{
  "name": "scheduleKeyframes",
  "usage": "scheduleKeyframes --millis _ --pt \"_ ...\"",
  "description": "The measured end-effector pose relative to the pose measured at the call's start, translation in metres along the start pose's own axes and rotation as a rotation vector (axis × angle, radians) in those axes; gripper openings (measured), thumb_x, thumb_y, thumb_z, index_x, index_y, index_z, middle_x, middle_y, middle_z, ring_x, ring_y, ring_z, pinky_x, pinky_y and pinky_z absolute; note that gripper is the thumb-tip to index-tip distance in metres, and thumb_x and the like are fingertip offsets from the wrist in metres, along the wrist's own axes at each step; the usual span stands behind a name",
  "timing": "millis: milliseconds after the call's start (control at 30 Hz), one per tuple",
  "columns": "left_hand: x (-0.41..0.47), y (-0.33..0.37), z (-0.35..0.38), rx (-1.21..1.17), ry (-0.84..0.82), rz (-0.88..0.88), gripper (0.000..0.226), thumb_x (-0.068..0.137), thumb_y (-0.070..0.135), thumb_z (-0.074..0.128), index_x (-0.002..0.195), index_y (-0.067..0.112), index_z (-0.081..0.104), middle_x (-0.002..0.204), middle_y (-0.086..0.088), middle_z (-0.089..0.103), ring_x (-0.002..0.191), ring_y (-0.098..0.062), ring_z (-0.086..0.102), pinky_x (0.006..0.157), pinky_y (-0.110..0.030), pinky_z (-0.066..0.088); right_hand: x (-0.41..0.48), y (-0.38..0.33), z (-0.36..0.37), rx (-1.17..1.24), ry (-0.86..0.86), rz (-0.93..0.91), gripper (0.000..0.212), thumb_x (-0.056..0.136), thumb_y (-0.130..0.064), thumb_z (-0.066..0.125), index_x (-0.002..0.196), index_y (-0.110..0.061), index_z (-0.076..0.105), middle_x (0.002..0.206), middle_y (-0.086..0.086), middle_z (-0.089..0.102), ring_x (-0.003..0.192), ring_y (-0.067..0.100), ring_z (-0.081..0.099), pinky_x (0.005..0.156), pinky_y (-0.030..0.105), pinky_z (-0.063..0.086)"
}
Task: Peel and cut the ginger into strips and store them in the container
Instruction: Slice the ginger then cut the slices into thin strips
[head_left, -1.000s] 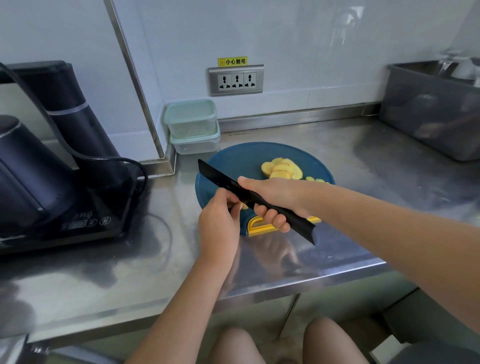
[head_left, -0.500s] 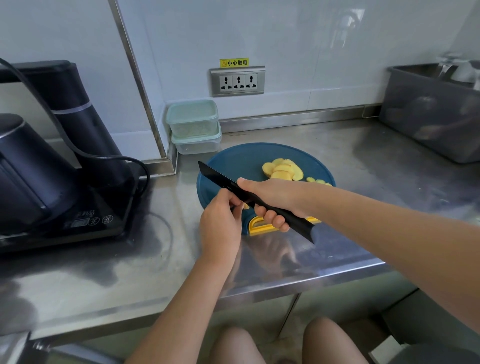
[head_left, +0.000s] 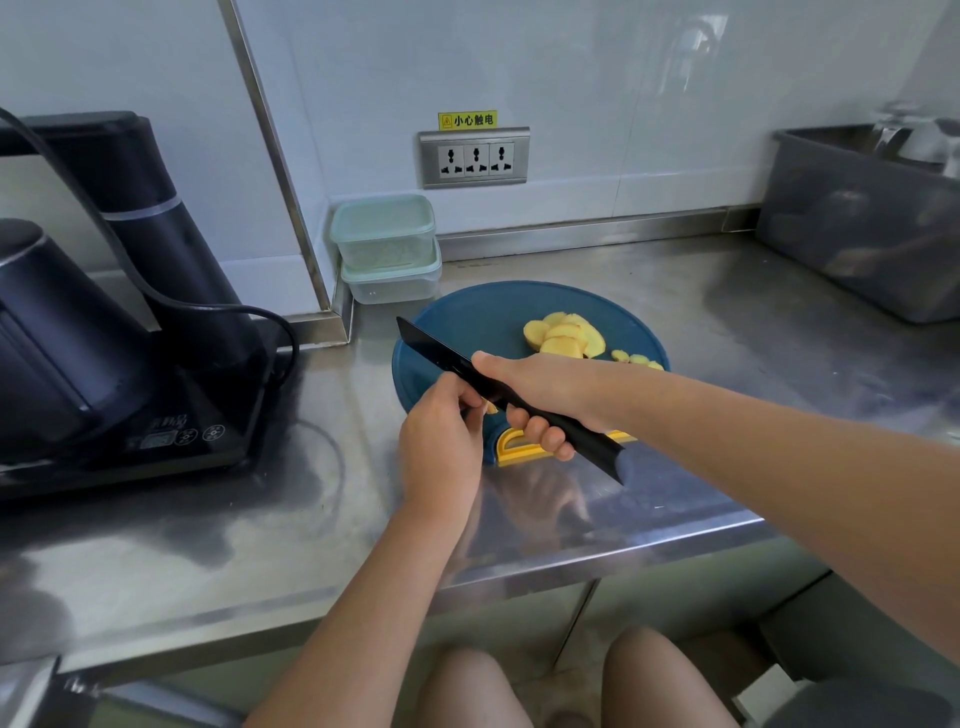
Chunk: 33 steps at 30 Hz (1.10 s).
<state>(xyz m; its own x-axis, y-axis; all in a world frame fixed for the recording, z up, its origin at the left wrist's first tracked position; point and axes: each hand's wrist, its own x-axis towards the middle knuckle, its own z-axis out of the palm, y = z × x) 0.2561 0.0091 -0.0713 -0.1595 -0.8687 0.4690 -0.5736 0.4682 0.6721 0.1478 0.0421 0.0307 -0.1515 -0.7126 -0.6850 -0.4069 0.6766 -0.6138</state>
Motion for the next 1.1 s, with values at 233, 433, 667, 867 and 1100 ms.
scheduleKeyframes --millis 233,433,667,867,1100 --pt "0.000 0.003 0.000 -0.012 0.000 -0.003 0.003 0.088 0.015 0.064 0.087 0.013 0.062 0.083 0.003 0.067 0.077 -0.012 0.061 0.069 -0.018 0.042 0.001 0.003 0.005 -0.027 0.049 0.005 0.066 0.090 -0.075 0.031 0.059 -0.016 0.038 0.042 -0.003 0.035 0.033 0.012 0.030 0.038 0.018 0.030" --pt "0.000 0.002 0.000 -0.028 0.016 0.016 0.005 0.087 0.012 0.063 0.083 0.013 0.061 0.078 0.004 0.067 0.073 -0.014 0.061 0.066 -0.029 0.050 0.000 0.000 0.009 -0.070 0.070 0.012 0.066 0.090 -0.075 0.029 0.059 -0.017 0.037 0.041 -0.003 0.034 0.031 0.011 0.029 0.038 0.017 0.029" --pt "0.000 -0.001 0.001 -0.032 0.023 0.004 0.005 0.087 0.013 0.063 0.082 0.014 0.062 0.078 0.006 0.066 0.072 -0.013 0.061 0.067 -0.029 0.050 0.000 0.000 0.011 -0.082 0.076 0.008 0.066 0.091 -0.074 0.029 0.060 -0.016 0.038 0.042 -0.003 0.035 0.032 0.011 0.030 0.038 0.018 0.030" --pt "0.001 0.001 0.000 -0.035 0.025 0.002 0.007 0.088 0.013 0.064 0.081 0.014 0.061 0.077 0.005 0.066 0.071 -0.013 0.060 0.066 -0.028 0.050 0.000 -0.001 0.011 -0.073 0.077 -0.002 0.065 0.091 -0.073 0.028 0.060 -0.017 0.038 0.042 -0.003 0.035 0.032 0.012 0.030 0.038 0.020 0.030" --pt "0.001 0.001 0.000 -0.058 0.023 -0.035 0.008 0.087 0.012 0.065 0.080 0.013 0.062 0.074 0.008 0.064 0.070 -0.013 0.060 0.067 -0.029 0.050 0.004 0.000 0.011 -0.059 0.052 0.013 0.066 0.091 -0.074 0.027 0.060 -0.017 0.038 0.042 -0.003 0.035 0.032 0.012 0.030 0.037 0.020 0.031"
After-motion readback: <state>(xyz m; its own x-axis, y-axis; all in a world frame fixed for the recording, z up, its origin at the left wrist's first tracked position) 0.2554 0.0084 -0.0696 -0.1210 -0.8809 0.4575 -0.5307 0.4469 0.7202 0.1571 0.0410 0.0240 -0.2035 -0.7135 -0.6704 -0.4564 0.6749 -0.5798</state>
